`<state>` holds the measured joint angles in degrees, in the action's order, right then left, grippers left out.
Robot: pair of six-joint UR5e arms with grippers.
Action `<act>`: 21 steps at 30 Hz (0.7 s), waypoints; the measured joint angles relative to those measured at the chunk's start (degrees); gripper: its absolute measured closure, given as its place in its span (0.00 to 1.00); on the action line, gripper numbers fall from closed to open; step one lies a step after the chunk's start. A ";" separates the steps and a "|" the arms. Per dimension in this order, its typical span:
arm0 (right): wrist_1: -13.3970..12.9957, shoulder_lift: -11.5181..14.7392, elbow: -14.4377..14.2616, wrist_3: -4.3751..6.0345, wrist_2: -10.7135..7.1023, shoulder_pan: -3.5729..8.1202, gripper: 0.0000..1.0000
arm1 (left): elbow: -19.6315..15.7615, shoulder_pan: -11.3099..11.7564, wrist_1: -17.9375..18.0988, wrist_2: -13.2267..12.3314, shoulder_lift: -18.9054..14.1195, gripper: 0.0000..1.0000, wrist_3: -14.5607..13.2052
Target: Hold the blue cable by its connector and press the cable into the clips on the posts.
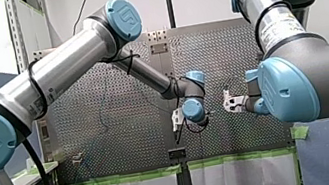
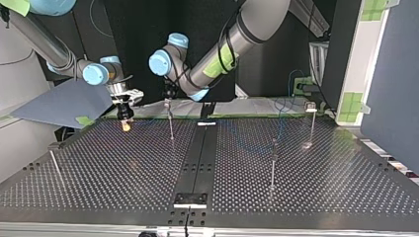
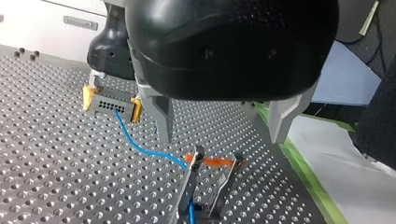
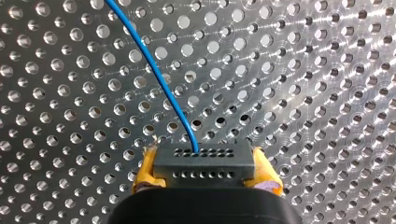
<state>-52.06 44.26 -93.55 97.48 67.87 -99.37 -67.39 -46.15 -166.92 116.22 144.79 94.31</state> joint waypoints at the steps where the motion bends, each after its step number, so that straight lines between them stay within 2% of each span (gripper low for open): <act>1: 0.01 0.00 0.00 0.00 0.00 0.00 1.00 | 0.00 -0.04 0.00 -0.01 0.00 0.00 0.13; 21: 0.10 0.01 -0.01 0.00 -0.01 -0.01 1.00 | -0.01 -0.09 0.09 -0.13 0.01 0.00 1.52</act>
<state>-51.96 44.27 -93.56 97.48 67.86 -99.38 -67.40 -46.25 -166.83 116.09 144.79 95.83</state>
